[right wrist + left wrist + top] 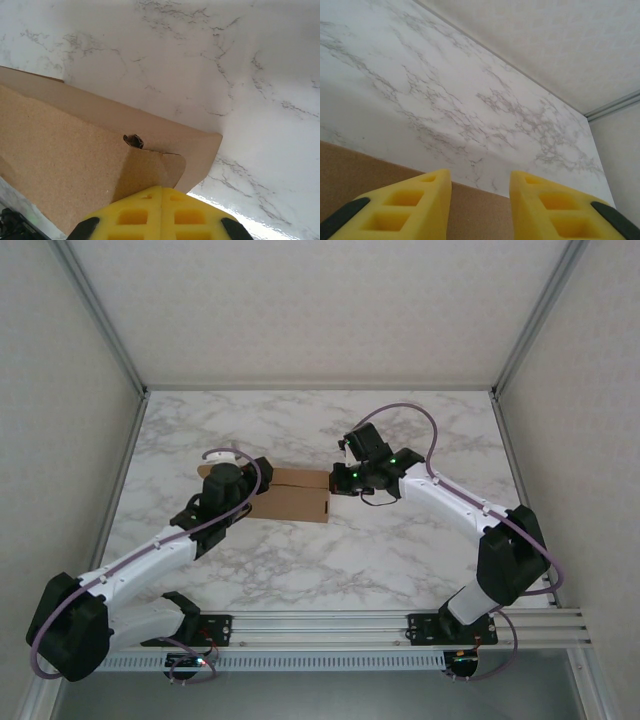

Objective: Fold the paper box

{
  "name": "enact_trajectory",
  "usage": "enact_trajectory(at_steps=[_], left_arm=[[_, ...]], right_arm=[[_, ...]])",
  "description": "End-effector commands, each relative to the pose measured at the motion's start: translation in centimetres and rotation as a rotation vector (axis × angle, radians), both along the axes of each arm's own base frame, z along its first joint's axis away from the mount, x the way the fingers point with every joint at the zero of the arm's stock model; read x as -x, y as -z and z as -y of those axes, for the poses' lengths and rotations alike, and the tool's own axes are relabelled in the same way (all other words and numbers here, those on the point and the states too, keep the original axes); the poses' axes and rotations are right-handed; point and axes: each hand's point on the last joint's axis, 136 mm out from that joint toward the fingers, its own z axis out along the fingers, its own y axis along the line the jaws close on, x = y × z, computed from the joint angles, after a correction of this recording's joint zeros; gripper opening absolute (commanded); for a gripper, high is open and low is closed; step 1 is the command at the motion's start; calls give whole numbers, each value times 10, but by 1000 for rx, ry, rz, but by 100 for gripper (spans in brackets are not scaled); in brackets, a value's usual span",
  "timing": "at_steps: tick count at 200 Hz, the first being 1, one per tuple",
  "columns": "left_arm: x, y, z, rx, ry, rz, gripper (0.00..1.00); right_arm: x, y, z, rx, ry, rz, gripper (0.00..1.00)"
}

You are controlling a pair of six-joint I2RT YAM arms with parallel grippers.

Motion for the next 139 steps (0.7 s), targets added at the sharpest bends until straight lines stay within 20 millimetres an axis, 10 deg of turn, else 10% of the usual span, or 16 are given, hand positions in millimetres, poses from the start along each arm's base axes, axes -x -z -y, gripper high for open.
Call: enact_trajectory(at_steps=[1,56,95,139], left_arm=[[24,53,6,-21,56,-176,36],[26,54,2,13,32,-176,37],[24,48,15,116,51,-182,37],[20,42,36,132,97,-184,37]], right_arm=[[3,-7,-3,-21,7,13,0],[3,-55,45,42,83,66,10],[6,-90,34,20,-90,197,57],[1,-98,12,137,-600,634,65]])
